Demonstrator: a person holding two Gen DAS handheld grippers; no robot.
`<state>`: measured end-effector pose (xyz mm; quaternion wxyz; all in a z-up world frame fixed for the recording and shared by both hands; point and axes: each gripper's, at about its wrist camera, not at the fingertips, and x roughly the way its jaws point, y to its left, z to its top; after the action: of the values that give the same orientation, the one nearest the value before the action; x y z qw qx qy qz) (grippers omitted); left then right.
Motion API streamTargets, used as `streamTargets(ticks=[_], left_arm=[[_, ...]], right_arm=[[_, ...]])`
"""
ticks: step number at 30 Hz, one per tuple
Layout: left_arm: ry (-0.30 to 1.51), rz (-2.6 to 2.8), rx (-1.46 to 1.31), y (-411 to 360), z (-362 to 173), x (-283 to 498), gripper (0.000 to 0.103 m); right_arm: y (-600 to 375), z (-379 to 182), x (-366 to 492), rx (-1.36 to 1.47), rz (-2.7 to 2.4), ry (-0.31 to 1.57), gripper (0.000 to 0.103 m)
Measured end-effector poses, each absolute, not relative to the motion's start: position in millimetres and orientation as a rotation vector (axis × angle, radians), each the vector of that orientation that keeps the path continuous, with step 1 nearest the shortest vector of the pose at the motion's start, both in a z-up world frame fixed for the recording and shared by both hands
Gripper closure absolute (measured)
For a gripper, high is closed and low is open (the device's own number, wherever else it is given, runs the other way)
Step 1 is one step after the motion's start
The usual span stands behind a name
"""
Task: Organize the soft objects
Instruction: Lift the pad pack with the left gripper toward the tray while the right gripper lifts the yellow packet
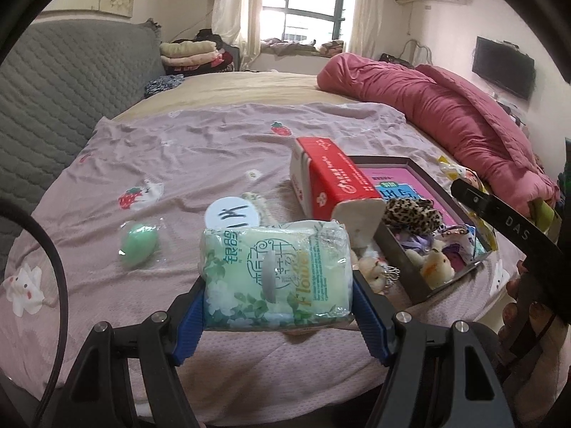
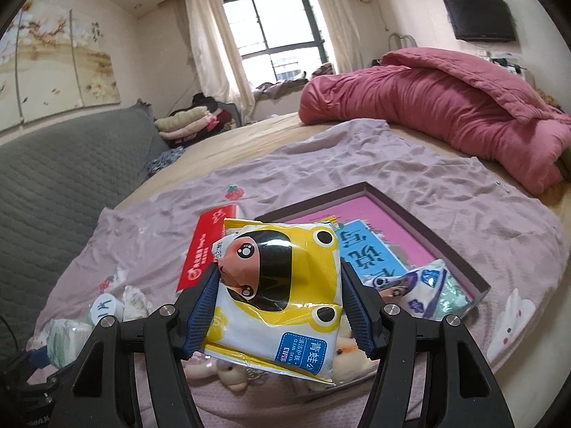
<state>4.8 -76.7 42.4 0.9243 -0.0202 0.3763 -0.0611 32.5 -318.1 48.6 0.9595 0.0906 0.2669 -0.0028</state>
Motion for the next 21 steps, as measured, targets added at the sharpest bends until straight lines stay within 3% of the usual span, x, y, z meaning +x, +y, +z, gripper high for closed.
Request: streamTargets(ticks=[21], left_arm=[[0.771, -0.292, 0.035, -165.3, 50.5, 13.7, 0.03]], right_arm=[[-395.4, 50.0, 27.2, 0.308, -0.204, 0.475, 0.037]])
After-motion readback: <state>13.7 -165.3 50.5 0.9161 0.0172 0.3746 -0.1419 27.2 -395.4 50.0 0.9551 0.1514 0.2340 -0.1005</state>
